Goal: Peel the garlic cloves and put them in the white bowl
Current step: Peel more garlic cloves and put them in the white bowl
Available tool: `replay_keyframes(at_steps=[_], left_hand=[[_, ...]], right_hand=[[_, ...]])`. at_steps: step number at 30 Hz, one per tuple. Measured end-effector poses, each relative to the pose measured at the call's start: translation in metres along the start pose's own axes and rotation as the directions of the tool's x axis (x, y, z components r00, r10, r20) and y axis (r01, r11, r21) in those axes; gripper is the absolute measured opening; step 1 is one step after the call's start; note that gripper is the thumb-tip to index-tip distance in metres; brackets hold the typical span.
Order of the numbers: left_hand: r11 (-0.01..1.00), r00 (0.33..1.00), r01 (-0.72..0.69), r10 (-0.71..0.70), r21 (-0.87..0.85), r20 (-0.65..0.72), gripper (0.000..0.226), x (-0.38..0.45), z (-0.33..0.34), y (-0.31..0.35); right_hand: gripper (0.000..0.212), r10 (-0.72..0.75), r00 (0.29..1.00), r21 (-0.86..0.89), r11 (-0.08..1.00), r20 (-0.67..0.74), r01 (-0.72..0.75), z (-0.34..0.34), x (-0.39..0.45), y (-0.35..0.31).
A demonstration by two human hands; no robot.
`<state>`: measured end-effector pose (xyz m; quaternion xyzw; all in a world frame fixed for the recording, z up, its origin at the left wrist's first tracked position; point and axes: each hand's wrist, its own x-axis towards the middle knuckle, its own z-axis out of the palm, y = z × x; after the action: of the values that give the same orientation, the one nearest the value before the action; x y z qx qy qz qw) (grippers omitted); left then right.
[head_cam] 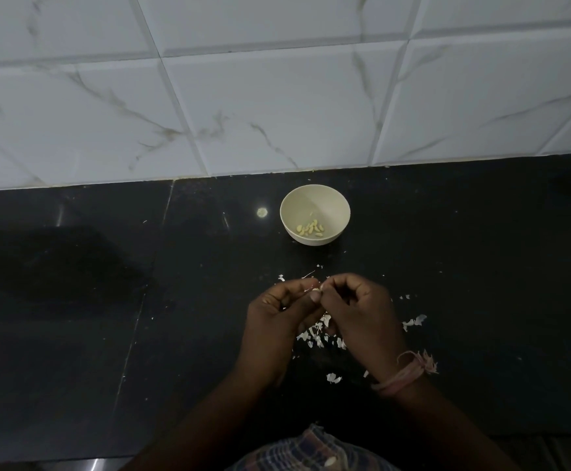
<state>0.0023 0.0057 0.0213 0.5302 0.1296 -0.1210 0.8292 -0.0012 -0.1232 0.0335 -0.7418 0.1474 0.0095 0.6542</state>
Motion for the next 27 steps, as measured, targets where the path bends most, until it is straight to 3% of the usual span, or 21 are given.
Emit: replay_keyframes(at_steps=[13, 17, 21, 23, 25, 26, 27], left_hand=[[0.923, 0.979, 0.196, -0.206, -0.331, 0.006, 0.020, 0.002, -0.002, -0.001], [0.871, 0.967, 0.229, -0.254, -0.435, 0.000, 0.020, 0.002, -0.003, -0.002], [0.853, 0.961, 0.246, -0.276, -0.461, 0.002, 0.020, 0.002, -0.003, -0.003], [0.861, 0.961, 0.248, -0.277, -0.445, -0.001, 0.019, 0.003, -0.005, -0.004], [0.877, 0.963, 0.243, -0.269, -0.414, -0.006, 0.018, 0.003, -0.008, -0.005], [0.889, 0.965, 0.236, -0.262, -0.391, -0.014, 0.020, 0.004, -0.008, -0.006], [0.902, 0.966, 0.232, -0.257, -0.363, -0.022, 0.022, 0.004, -0.009, -0.006]], right_hand=[[0.010, -0.003, 0.999, 0.053, 0.999, -0.055, 0.006, 0.001, -0.004, 0.001], [0.019, -0.085, 0.989, 0.012, 0.996, -0.123, 0.088, -0.002, -0.004, 0.004], [0.046, -0.193, 0.971, -0.160, 0.972, -0.139, 0.170, -0.003, -0.003, 0.008], [0.037, -0.238, 0.963, -0.304, 0.933, -0.127, 0.190, -0.004, 0.001, 0.015], [0.010, -0.246, 0.965, -0.366, 0.909, -0.088, 0.198, -0.004, 0.006, 0.023], [0.009, -0.222, 0.974, -0.402, 0.897, -0.049, 0.185, -0.004, 0.007, 0.026], [0.023, -0.216, 0.976, -0.443, 0.877, -0.015, 0.187, -0.004, 0.007, 0.029]])
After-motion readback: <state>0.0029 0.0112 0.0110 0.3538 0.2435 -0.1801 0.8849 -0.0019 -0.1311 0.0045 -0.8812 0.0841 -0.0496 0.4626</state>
